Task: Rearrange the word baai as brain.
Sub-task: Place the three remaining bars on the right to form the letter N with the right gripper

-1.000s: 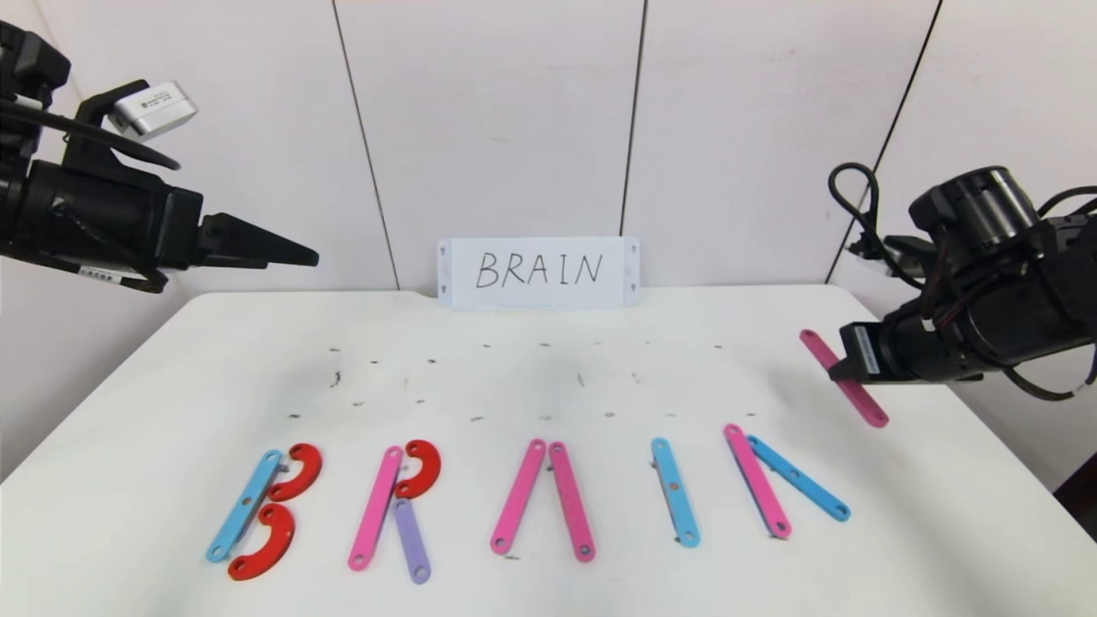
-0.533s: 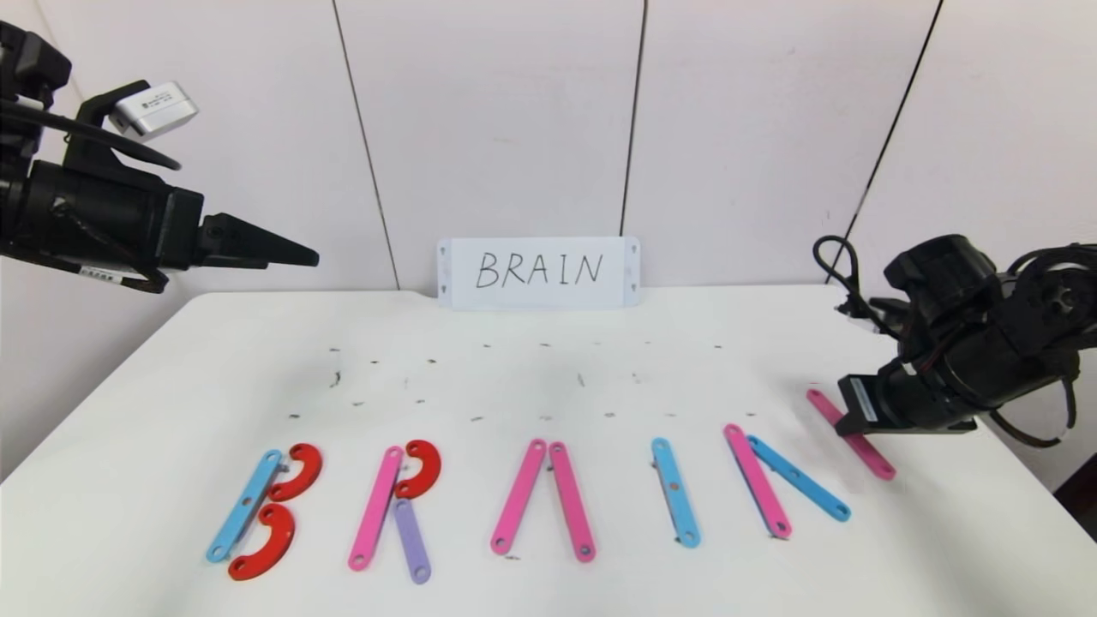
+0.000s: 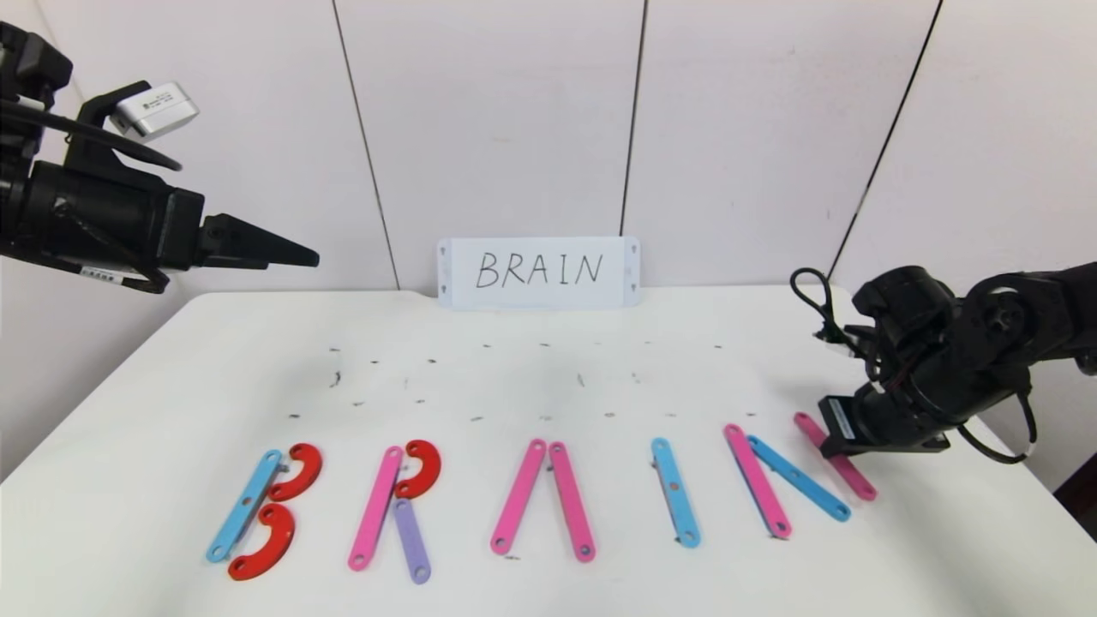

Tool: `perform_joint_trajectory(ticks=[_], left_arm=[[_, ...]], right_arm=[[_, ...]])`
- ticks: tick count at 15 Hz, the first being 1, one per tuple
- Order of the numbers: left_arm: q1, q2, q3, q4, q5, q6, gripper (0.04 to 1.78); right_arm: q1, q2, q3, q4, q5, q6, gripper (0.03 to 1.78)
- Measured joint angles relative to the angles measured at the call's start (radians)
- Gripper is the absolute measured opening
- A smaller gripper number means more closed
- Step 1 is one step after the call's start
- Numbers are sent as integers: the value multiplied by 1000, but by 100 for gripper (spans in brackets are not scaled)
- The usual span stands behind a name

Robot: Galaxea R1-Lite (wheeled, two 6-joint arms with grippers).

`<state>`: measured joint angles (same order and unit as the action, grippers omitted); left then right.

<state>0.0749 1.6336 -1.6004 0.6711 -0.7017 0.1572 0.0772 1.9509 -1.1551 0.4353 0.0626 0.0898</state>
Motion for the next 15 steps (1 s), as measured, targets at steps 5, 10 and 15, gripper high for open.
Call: perform_joint_trajectory(ticks=[5, 10, 15], left_arm=[[0, 0, 0, 0, 0, 0, 174], [0, 0, 0, 0, 0, -1, 174], [-3, 0, 1, 0, -1, 0, 174]], right_arm=[[10, 25, 11, -36, 1, 6, 27], [11, 18, 22, -34, 0, 8, 27], [13, -9, 51, -32, 1, 3, 58]])
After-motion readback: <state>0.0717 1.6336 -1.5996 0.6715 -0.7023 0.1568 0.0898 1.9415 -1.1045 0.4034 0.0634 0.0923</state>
